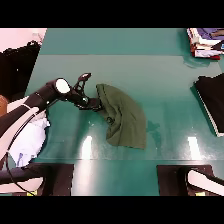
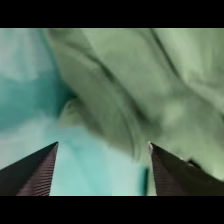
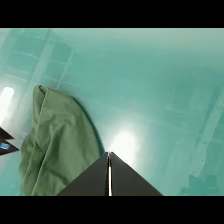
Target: Fold the shirts.
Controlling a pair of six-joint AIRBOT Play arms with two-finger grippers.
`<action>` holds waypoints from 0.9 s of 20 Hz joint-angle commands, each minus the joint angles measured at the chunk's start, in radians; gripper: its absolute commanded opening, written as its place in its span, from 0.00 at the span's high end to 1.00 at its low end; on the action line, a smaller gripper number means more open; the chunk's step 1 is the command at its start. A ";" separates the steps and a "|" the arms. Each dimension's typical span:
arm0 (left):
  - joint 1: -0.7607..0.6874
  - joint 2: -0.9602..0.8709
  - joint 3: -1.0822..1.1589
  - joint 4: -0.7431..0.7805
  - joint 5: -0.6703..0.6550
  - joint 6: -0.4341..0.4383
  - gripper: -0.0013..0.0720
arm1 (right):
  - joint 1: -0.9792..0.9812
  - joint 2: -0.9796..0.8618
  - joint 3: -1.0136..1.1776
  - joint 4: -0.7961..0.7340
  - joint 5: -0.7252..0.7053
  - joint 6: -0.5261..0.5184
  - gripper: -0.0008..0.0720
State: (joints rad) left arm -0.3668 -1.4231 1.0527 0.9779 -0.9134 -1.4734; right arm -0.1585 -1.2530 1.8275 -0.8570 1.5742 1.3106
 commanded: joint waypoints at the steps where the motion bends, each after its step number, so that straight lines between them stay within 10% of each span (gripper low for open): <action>1: 0.011 -0.071 -0.050 -0.214 0.111 0.094 0.11 | 0.001 0.001 0.001 0.000 0.012 0.001 0.96; 3: 0.011 -0.088 -0.049 -0.232 0.120 0.094 0.11 | 0.001 0.001 0.001 -0.001 0.031 0.001 0.96; 6: 0.020 -0.082 -0.031 -0.219 0.115 0.094 0.94 | 0.000 0.001 0.001 -0.008 0.047 0.001 0.96; 16: 0.128 0.072 0.129 -0.009 -0.013 0.093 0.94 | 0.044 0.108 -0.591 -0.006 -0.069 0.001 0.95; 18: 0.125 0.071 0.128 -0.007 -0.014 0.093 0.94 | 0.135 0.117 -0.811 -0.006 -0.158 0.001 0.51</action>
State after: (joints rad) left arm -0.2489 -1.3685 1.1683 0.9466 -0.9169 -1.3811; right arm -0.0967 -1.1629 1.2812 -0.8673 1.5303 1.3140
